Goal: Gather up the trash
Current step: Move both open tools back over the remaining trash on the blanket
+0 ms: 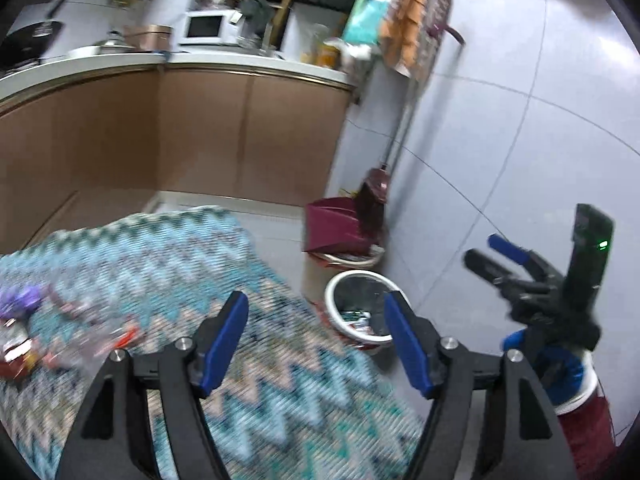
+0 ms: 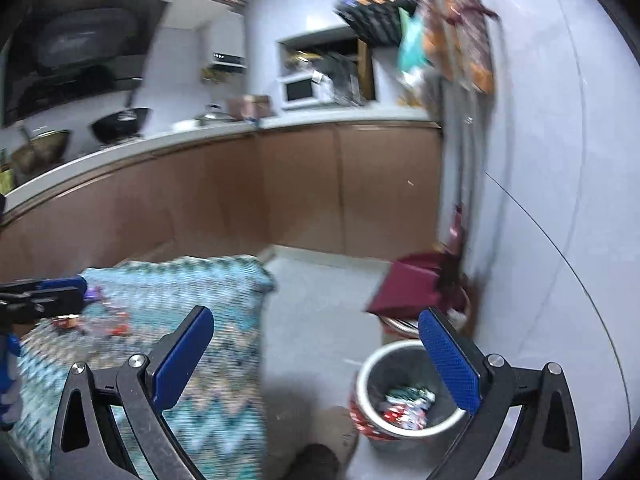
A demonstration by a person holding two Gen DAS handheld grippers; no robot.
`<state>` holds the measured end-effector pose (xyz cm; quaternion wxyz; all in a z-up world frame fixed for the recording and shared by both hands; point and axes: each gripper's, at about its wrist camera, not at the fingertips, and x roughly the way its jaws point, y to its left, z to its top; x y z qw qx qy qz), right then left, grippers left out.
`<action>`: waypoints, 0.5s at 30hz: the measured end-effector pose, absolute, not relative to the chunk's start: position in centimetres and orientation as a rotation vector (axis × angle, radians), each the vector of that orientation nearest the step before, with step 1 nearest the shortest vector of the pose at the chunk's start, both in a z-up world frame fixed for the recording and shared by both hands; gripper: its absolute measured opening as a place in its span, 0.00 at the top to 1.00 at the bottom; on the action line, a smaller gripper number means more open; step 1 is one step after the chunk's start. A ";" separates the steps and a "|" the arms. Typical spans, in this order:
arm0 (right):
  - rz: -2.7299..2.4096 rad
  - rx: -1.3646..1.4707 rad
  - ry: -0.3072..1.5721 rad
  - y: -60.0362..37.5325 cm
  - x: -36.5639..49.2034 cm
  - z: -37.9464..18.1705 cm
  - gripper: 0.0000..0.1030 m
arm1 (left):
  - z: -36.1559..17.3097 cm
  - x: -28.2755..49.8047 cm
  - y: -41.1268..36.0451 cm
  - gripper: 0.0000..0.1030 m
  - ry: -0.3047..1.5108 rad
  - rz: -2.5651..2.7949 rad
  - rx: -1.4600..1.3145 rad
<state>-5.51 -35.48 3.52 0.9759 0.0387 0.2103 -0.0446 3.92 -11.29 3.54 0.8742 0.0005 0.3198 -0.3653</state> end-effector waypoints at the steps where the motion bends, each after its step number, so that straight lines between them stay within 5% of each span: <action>1: -0.074 0.069 0.422 -34.5 -5.7 4.0 0.00 | 3.6 3.6 -9.9 0.33 0.666 -0.747 -0.009; 12: 0.163 0.030 0.463 -22.7 -4.0 5.2 0.00 | 0.8 3.5 6.7 0.33 0.660 -0.458 -0.076; 15: 0.240 0.016 0.495 -20.0 -2.3 4.6 0.07 | -0.8 4.3 11.1 0.33 0.675 -0.374 -0.103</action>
